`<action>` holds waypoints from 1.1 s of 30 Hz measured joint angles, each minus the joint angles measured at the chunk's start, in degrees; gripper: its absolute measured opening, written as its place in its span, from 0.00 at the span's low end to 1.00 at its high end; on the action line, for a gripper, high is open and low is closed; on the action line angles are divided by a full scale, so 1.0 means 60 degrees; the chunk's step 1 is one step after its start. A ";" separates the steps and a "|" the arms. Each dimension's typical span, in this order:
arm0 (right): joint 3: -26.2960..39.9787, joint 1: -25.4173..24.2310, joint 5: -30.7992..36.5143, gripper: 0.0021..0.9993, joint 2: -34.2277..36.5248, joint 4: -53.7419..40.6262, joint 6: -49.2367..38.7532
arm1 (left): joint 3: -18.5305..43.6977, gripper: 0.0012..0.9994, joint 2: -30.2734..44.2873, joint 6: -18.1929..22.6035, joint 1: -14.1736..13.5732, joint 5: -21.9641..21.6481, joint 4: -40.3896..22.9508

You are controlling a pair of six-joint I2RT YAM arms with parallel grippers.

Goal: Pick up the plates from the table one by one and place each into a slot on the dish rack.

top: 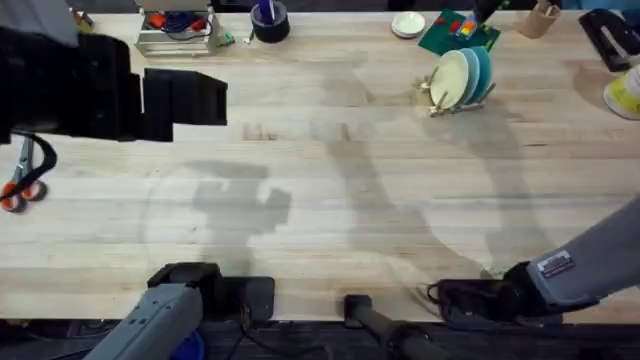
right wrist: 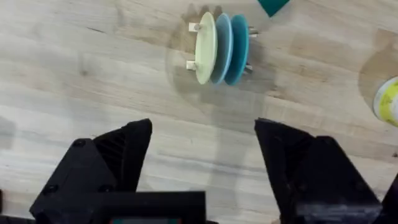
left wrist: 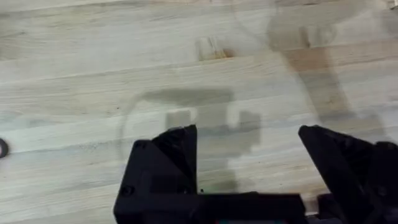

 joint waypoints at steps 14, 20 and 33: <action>-0.1016 0.0000 0.0029 1.00 -0.2416 0.0000 0.0199 | 0.0000 1.00 0.0000 0.0000 0.0000 0.0000 -0.0002; -0.2420 0.0000 0.0029 1.00 -0.3998 0.0007 0.0254 | 0.0000 0.99 0.0000 0.0000 0.0000 0.0000 -0.0004; -0.5654 0.0000 0.0029 1.00 -0.7554 0.0275 0.0533 | 0.0000 1.00 0.0000 0.0000 0.0000 0.0000 0.0000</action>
